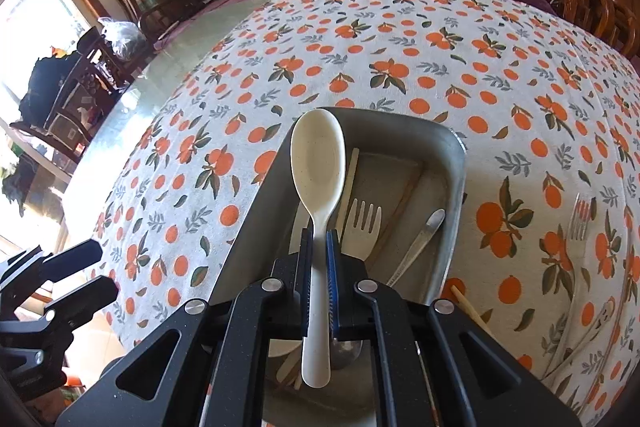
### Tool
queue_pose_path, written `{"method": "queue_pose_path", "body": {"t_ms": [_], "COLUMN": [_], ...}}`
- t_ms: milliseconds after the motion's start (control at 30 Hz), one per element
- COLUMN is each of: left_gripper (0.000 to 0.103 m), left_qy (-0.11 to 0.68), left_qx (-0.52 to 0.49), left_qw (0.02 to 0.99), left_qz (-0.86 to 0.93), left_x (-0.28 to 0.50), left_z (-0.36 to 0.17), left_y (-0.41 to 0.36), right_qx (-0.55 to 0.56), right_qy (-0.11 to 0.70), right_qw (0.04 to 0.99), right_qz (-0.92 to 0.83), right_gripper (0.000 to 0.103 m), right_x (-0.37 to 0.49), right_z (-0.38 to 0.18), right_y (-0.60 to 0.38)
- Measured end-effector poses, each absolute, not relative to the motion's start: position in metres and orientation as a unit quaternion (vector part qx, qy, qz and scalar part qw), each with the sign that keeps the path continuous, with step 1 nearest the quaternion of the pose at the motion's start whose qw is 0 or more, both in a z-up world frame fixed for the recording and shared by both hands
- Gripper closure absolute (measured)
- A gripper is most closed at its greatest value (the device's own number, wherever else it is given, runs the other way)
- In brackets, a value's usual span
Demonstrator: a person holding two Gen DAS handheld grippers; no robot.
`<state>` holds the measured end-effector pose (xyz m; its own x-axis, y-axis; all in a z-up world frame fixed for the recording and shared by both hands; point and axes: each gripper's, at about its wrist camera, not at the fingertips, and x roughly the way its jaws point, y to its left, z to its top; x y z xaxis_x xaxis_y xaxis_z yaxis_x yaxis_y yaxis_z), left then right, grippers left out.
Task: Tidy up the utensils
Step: 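Lower the white spoon into the grey tray and open the right tool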
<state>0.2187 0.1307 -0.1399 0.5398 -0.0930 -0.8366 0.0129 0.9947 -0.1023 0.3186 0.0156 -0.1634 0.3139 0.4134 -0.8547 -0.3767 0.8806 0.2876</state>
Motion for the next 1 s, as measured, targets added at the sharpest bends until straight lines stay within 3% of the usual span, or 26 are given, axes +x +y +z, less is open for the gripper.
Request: {"method": "queue_pose_path", "body": {"t_ms": [400,567,733,1000], "left_gripper": [0.061,0.055,0.036,0.03], "left_qy": [0.478,0.475,0.469,0.466], "left_qx": [-0.037,-0.034,-0.032,-0.022], "left_qw": [0.877,0.878,0.881,0.881], "left_qz": [-0.037,-0.047,-0.056,-0.076], "left_x": [0.217,0.216,0.216,0.216], "left_z": [-0.138,-0.134,-0.132,-0.132], "left_y": [0.12,0.106,0.09,0.061], "right_qx": [0.013,0.008,-0.01,-0.047], "right_qy": [0.511,0.473,0.463,0.463], "right_qw": [0.82,0.843,0.853,0.851], "right_qz": [0.258,0.256,0.24,0.241], "right_gripper": [0.093,0.093,0.093,0.089], "right_x": [0.307,0.287,0.269,0.237], "right_z": [-0.154,-0.125,-0.115,-0.128], "right_y": [0.0,-0.044,-0.095,-0.146]}}
